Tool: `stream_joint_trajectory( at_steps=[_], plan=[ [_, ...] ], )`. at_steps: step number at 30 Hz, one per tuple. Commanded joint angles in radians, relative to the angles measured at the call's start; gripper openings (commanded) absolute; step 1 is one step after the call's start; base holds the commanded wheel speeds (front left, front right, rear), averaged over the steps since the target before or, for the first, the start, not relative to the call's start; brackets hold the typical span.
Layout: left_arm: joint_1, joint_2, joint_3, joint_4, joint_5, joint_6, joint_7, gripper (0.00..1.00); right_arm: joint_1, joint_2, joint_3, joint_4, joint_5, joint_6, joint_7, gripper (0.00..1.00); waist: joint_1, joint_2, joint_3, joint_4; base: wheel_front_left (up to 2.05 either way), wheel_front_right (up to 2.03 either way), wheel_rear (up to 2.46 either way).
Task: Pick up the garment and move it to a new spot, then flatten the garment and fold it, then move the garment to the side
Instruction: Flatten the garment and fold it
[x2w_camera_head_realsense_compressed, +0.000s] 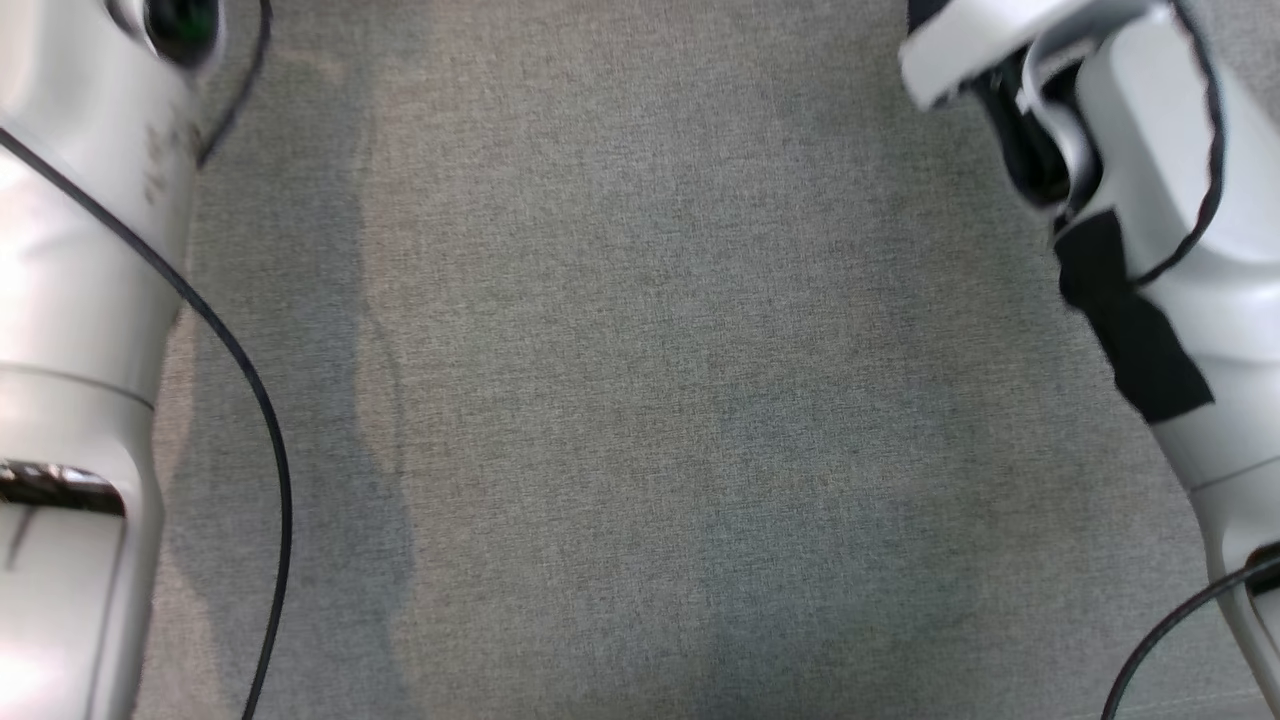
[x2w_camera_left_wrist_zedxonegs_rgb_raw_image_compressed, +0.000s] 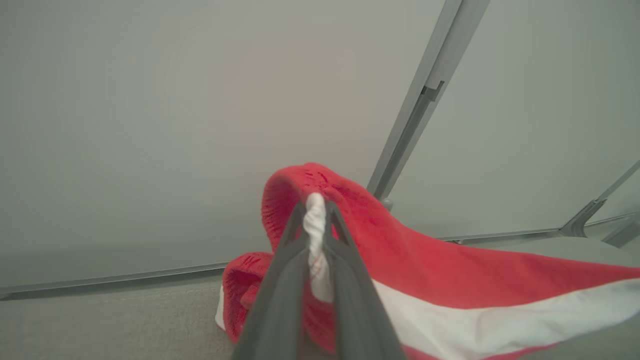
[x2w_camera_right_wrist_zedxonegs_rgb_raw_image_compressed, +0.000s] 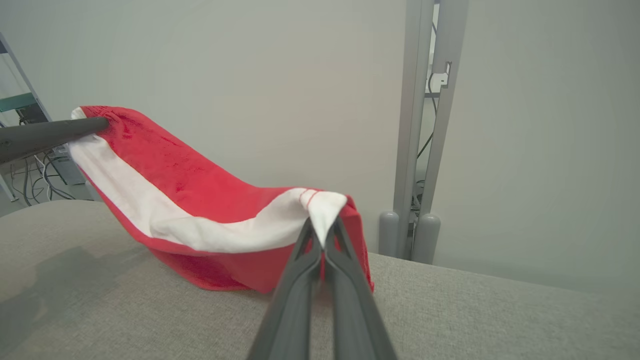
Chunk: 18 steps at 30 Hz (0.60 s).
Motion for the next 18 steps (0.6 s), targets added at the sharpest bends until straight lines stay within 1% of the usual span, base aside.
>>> stream_joint_trajectory(
  at_steps=[1,5,9,14,18],
  plan=[
    [0.030,0.002,-0.018,0.021,0.013,-0.004,-0.009,0.00,0.026,-0.017,0.012,0.002,0.017,-0.001,-0.006,0.00,-0.0001,0.0000,-0.019,0.009,0.00,0.00,0.00],
    [0.101,0.012,-0.071,0.076,0.034,-0.008,-0.014,0.00,0.099,-0.036,0.053,0.015,0.052,-0.001,-0.006,0.00,-0.0001,0.0000,-0.065,0.026,0.00,0.00,0.00],
    [0.171,0.019,-0.125,0.121,0.045,-0.010,0.019,0.00,0.156,-0.059,0.105,0.055,0.083,-0.001,-0.006,0.00,-0.0001,0.0000,-0.118,0.043,0.00,0.00,0.00],
    [0.251,0.047,-0.209,0.143,0.074,-0.009,0.054,0.00,0.199,-0.070,0.203,0.127,0.111,-0.001,-0.006,0.00,-0.0001,0.0000,-0.174,0.053,0.00,0.00,0.00],
    [0.313,0.059,-0.290,0.137,0.104,-0.009,0.066,0.00,0.222,-0.071,0.260,0.165,0.151,-0.001,-0.006,0.00,-0.0001,0.0000,-0.223,0.055,0.00,0.00,0.00]
  ],
)
